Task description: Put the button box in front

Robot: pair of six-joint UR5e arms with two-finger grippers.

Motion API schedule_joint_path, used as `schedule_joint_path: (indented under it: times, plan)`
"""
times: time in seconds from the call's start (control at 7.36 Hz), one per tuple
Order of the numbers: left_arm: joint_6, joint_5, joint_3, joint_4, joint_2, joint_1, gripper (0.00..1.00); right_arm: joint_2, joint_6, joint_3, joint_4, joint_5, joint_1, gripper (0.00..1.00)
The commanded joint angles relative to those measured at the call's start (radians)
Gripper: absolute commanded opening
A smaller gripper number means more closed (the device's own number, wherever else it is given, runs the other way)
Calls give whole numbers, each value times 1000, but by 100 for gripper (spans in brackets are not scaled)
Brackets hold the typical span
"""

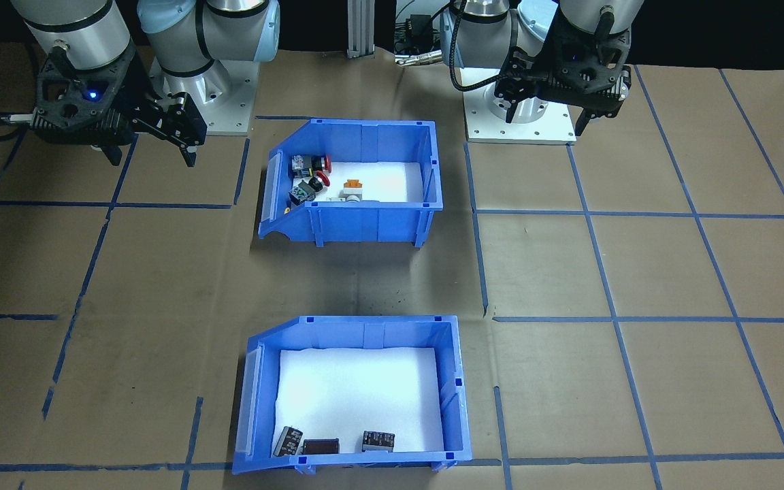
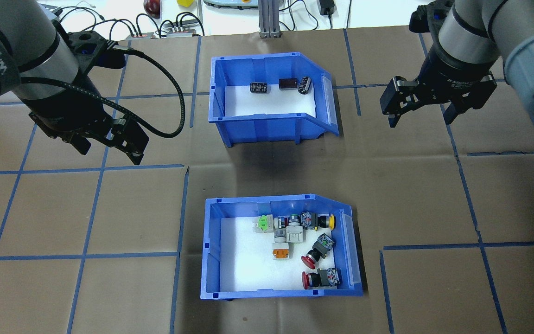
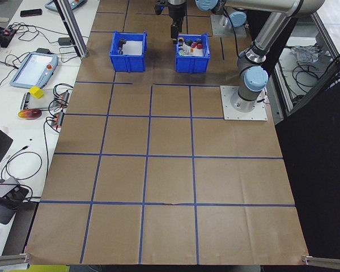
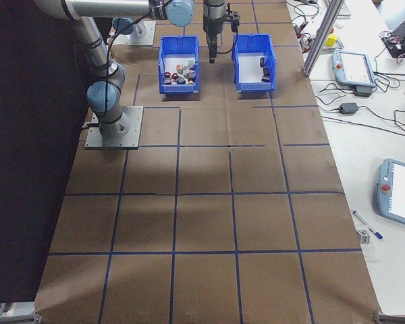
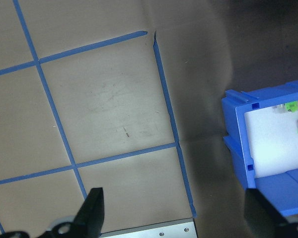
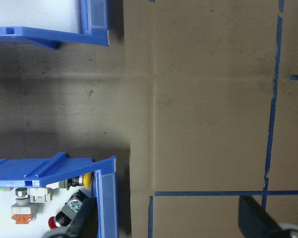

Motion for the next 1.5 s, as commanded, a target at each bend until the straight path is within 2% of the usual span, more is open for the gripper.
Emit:
schedule_joint_path:
  times: [0.0,0.27,0.54,0.95,1.22,1.36]
  plan:
    - [2,-3,-14,9,-1,0,100,1,0,2,-1,-1,0,100]
    - [14,-3,-7,32,-10,0,100,1,-5,2,1,-2,0,100]
    - [-74,-12,-3,32,8,0,100,3,-12,-2,1,-5,0,100]
    - [-497,-18,-35,33,20,-3,100,3,-40,-7,6,-7,2,100]
    - [-1033,-26,-86,36,40,-23,99,62,-243,-39,1,-1,3,100]
    - [-1172,-49,-115,35,78,-34,99,108,-381,-74,1,-1,3,100]
